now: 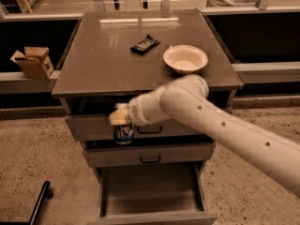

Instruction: Pick pepsi can from bottom drawer and place on counter

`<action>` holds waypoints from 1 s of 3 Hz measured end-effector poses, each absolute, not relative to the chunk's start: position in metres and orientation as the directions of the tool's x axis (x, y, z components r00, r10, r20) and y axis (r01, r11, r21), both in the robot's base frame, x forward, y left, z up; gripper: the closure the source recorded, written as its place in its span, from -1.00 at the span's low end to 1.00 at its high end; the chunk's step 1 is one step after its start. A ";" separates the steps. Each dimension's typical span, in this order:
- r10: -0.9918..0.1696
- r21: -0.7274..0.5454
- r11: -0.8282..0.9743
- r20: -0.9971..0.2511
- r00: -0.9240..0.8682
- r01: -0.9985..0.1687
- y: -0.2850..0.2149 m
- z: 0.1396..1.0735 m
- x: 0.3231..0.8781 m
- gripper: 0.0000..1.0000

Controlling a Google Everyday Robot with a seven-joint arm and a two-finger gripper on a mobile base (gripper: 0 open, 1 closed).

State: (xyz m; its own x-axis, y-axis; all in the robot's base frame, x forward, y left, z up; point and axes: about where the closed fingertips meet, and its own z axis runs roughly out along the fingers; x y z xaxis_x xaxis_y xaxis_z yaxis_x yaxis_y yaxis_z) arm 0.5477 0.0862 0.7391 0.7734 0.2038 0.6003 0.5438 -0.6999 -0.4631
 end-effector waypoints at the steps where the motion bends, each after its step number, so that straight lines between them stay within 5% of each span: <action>1: 0.253 -0.388 -0.726 0.617 0.745 0.568 0.114 0.796 0.559 1.00; 3: 0.268 -0.360 -0.715 0.651 0.710 0.600 0.127 0.809 0.569 1.00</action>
Offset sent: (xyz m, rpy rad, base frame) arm 0.0117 0.0277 0.0563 -0.0711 -0.0443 0.0082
